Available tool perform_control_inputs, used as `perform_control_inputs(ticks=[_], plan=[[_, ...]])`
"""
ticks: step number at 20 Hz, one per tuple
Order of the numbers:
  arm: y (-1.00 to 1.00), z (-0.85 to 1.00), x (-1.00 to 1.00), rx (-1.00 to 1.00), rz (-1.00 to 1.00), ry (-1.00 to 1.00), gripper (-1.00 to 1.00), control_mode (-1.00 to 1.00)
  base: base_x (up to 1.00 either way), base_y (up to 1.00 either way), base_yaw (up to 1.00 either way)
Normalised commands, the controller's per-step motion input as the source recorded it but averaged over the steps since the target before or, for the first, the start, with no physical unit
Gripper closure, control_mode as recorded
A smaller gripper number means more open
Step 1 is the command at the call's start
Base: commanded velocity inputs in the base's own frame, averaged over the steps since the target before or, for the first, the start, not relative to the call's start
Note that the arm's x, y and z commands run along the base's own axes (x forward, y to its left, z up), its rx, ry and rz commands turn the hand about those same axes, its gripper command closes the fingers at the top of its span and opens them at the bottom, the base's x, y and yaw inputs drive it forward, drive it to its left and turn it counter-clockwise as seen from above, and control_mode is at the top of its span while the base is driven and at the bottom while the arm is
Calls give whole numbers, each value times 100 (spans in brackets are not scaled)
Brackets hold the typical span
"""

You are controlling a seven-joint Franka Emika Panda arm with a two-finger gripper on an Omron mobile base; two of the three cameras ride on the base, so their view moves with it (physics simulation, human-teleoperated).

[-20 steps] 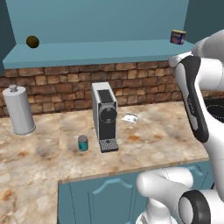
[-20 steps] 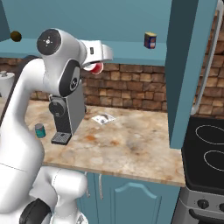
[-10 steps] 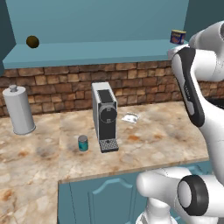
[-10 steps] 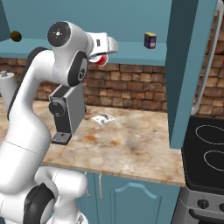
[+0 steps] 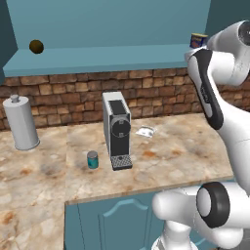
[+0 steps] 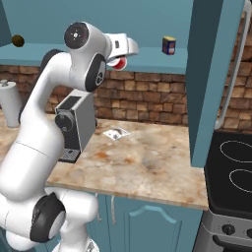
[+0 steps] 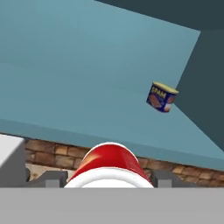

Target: Pick the cans from the counter and place them in their designated side in the cabinet.

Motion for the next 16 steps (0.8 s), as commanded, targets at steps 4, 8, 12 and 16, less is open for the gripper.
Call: perform_control_inputs(ticks=[4, 8, 12, 16], plan=[[-14, 0, 30, -3, 0, -1, 100, -100, 0, 0, 0], [-13, 0, 30, -3, 0, 0, 100, -100, 0, 0, 0], [-12, 0, 28, -3, 0, 0, 100, -100, 0, 0, 0], [-15, 2, 31, -2, 0, 0, 100, -100, 0, 0, 0]])
